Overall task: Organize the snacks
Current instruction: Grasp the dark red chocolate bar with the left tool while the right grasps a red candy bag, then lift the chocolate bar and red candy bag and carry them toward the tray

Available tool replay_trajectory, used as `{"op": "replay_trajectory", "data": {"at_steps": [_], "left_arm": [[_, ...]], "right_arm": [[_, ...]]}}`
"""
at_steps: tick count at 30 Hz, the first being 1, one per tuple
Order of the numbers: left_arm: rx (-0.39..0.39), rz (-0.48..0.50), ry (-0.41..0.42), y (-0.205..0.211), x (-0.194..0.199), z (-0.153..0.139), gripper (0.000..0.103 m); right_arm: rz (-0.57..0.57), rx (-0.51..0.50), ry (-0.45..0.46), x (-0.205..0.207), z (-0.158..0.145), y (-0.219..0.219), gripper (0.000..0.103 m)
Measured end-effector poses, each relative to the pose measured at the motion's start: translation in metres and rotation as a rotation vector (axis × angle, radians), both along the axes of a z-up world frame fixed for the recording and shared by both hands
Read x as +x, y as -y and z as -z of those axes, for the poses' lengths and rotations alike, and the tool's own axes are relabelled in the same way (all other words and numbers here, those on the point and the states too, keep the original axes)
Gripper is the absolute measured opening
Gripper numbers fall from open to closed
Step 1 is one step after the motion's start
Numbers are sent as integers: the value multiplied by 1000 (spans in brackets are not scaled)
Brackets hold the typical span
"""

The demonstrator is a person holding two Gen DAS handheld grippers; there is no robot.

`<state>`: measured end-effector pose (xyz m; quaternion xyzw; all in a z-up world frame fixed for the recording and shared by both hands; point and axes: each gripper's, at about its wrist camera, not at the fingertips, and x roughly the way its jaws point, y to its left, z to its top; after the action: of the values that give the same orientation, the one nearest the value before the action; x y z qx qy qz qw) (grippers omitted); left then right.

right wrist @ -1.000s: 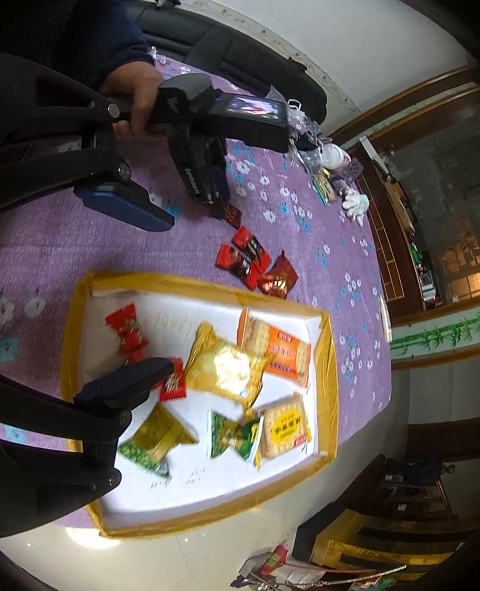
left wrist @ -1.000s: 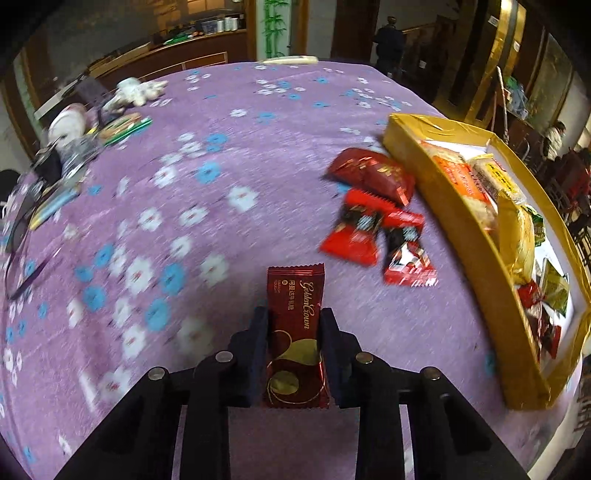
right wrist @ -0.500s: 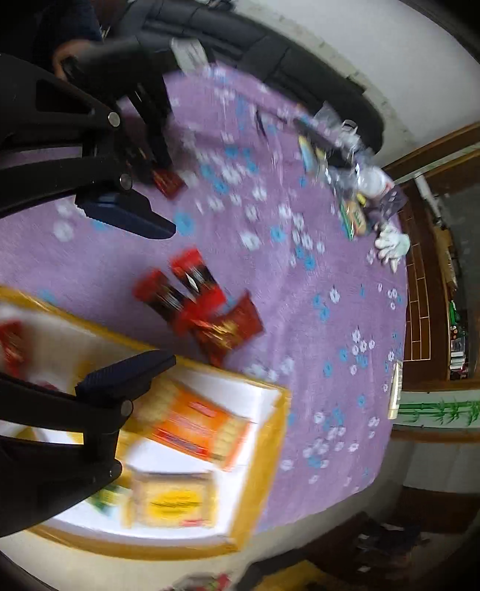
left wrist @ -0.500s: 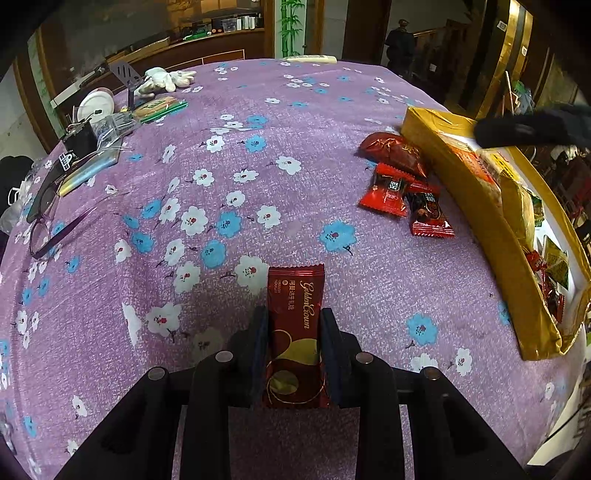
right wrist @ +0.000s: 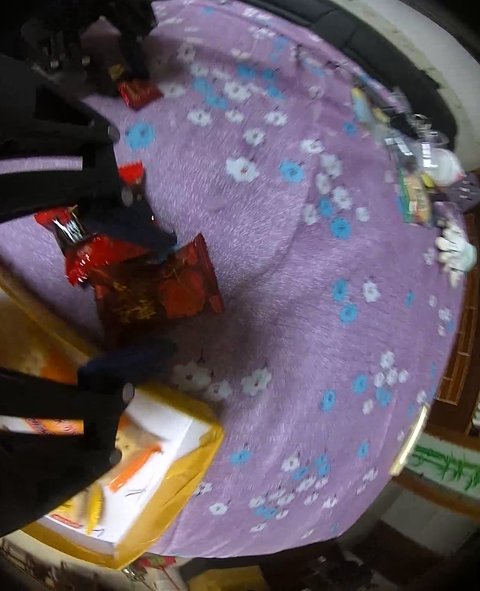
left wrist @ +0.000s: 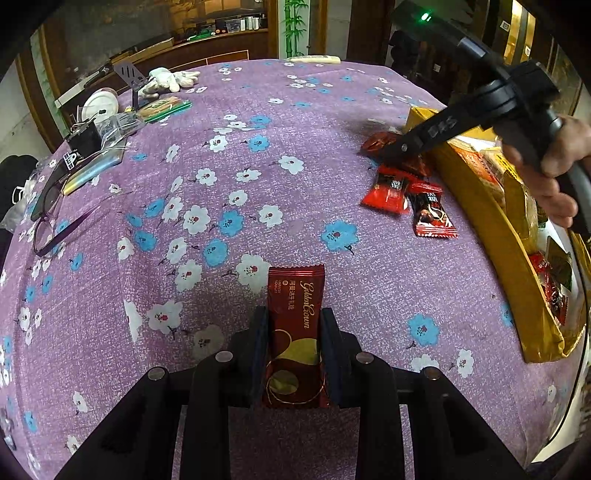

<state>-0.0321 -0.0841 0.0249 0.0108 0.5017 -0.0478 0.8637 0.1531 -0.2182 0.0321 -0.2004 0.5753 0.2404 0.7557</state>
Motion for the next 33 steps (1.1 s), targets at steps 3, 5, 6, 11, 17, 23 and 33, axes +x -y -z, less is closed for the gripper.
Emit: {"op": "replay_trajectory", "data": {"at_steps": [3,5,6,11,17,23,33], "left_arm": [[-1,-6,5,0,0,0,29],[2,-8,7,1,-1,0,29],[-1,-8,8,0,-2,0,29],[-2,0,10,0,-3,0,29],[-4,16,7,-1,-1,0,29],[2,27,8,-1,-1,0,29],[11,53,19,0,-4,1,30]], "right_arm": [[0,-12,7,-1,4,-5,34],[30,3,31,-3,-1,-4,33],[46,29,35,-5,-6,-2,33],[92,173,33,-43,-43,2,33],[106,256,-56,-128,-49,0,33],[189,230,-95,-183,-23,4,33],[304,177,-51,-204,-5,16,33]]}}
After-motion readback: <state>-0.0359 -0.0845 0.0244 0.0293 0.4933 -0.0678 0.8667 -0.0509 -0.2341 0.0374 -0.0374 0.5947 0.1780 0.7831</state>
